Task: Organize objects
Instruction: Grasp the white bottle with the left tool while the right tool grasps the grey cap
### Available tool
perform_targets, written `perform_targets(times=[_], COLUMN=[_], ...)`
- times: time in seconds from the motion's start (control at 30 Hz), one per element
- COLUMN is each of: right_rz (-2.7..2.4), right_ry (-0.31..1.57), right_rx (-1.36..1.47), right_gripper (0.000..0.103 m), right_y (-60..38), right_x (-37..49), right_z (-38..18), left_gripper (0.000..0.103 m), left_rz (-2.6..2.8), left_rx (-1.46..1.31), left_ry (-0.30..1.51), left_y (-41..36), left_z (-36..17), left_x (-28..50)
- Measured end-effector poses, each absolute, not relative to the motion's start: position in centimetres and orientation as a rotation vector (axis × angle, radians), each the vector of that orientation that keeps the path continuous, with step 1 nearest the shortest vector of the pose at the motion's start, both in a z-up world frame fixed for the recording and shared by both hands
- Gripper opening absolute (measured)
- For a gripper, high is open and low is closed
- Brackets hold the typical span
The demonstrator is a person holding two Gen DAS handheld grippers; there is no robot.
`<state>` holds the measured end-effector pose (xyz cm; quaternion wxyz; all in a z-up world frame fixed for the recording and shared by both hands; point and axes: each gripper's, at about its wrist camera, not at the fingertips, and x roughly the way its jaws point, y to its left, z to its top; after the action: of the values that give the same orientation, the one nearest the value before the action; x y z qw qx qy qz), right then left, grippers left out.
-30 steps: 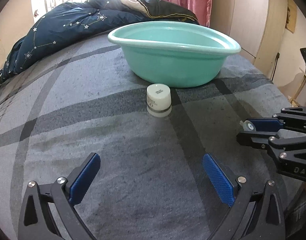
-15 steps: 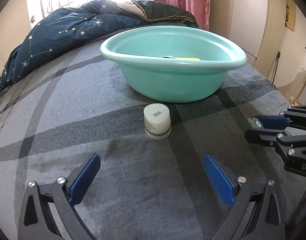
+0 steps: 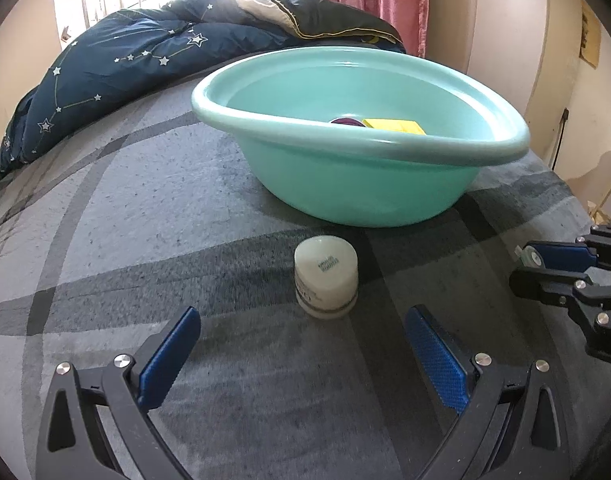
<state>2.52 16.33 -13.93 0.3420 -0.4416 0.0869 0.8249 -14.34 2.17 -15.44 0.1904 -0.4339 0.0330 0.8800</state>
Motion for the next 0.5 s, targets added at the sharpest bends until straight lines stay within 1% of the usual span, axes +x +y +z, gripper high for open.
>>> perform_targets(times=[0.33, 0.43, 0.5], right_rz=[2.138, 2.139, 2.140], right_ry=[0.237, 0.238, 0.238], right_rx=[-1.149, -1.149, -1.149], right_gripper=[0.030, 0.030, 0.030], right_y=[17.34, 17.38, 17.41], right_x=[2.65, 2.62, 2.67], right_z=[-14.22, -14.10, -14.15], left_gripper=[0.102, 0.095, 0.087], left_rz=[2.472, 2.473, 2.467], left_rx=[-1.232, -1.228, -1.221], left_ry=[0.058, 0.056, 0.047], left_y=[2.85, 2.93, 2.99], left_z=[-15.88, -15.78, -15.72], left_x=[-15.54, -15.57, -15.50])
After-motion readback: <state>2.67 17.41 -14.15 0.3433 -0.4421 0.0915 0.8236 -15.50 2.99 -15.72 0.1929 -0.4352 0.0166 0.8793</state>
